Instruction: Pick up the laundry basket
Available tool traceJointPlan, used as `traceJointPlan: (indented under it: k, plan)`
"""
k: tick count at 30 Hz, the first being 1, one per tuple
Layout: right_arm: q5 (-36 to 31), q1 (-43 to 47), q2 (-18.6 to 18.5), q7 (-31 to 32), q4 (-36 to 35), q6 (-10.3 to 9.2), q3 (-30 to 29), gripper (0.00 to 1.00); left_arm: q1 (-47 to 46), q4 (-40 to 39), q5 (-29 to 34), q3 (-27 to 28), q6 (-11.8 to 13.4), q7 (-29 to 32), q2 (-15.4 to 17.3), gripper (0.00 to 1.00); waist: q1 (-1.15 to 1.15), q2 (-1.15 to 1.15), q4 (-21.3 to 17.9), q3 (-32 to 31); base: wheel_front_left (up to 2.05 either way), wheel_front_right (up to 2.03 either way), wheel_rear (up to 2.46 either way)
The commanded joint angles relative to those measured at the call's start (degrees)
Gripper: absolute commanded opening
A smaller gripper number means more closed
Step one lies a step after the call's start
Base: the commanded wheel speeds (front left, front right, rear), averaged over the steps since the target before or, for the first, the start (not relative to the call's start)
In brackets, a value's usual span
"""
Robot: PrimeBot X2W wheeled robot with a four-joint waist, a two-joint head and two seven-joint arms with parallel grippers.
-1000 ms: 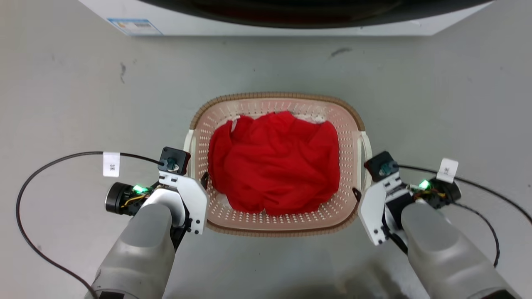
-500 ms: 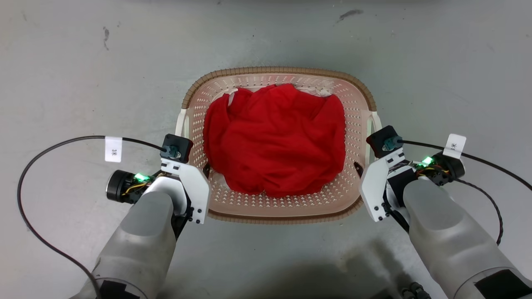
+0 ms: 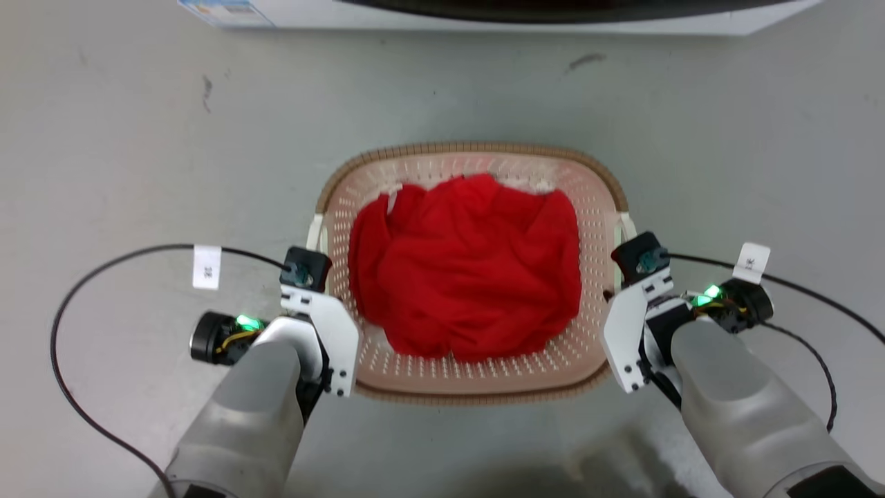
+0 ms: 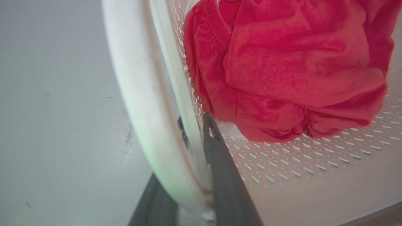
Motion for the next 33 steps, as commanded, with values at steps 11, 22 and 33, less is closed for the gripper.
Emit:
traceJointPlan:
  k: [11,22,33]
  plan:
    - [4.06,4.92,0.22,2.65,-0.40,-0.03,6.16,0.00,6.62,-1.46,-7.05,-5.98,-0.35,5.09,-1.26,0.00,0.00,0.00,1.40,-12.36,0.00,0.00,0.00]
    - [10.81,9.87,0.41,6.99,-1.82,0.05,13.90,0.00,11.70,-4.15,-14.48,-12.04,-0.37,10.46,0.16,0.00,0.00,0.00,1.60,-22.78,0.00,0.00,0.00]
    - [17.89,14.02,0.40,10.79,-1.79,0.05,20.73,0.00,17.28,-7.61,-22.23,-18.67,-0.42,16.14,1.90,0.00,0.00,0.00,1.73,-32.70,0.00,0.00,0.00]
